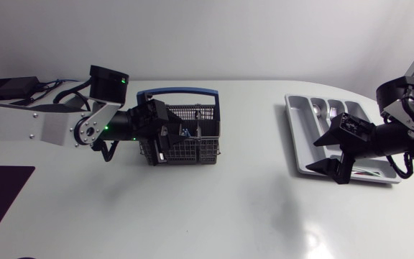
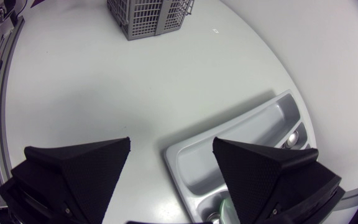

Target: Unload the cutlery basket into the drawer organizer.

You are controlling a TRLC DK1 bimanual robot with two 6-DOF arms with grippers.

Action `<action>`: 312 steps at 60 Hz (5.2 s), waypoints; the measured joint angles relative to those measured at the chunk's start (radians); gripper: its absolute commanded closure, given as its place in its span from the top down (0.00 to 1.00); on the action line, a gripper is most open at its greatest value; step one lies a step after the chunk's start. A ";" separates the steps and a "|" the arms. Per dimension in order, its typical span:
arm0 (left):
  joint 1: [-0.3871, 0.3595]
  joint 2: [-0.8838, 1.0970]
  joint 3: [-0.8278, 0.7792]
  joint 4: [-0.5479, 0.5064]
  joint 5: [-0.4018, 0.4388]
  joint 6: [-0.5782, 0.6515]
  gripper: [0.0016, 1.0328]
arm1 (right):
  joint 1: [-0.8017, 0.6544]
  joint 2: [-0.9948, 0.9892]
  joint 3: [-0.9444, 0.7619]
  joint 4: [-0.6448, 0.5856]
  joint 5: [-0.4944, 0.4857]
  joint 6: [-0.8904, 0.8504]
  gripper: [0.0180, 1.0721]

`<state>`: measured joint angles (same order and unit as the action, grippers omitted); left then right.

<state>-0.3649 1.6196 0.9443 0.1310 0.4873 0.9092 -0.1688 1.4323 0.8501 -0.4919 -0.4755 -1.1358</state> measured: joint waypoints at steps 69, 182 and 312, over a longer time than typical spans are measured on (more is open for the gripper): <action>0.000 0.023 0.020 -0.023 0.055 0.000 0.03 | 0.452 -0.052 -0.019 0.056 0.100 0.278 0.91; -0.098 -0.125 0.401 -0.683 0.342 -0.472 0.03 | 0.751 -0.103 0.139 0.208 0.076 0.686 0.07; 0.071 -0.120 -0.015 -0.242 0.086 0.077 0.65 | -0.018 0.558 0.514 -0.006 0.177 0.999 0.79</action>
<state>-0.2943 1.4998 0.9291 -0.1112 0.5735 0.9863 -0.1871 1.9900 1.3640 -0.4980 -0.2985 -0.1368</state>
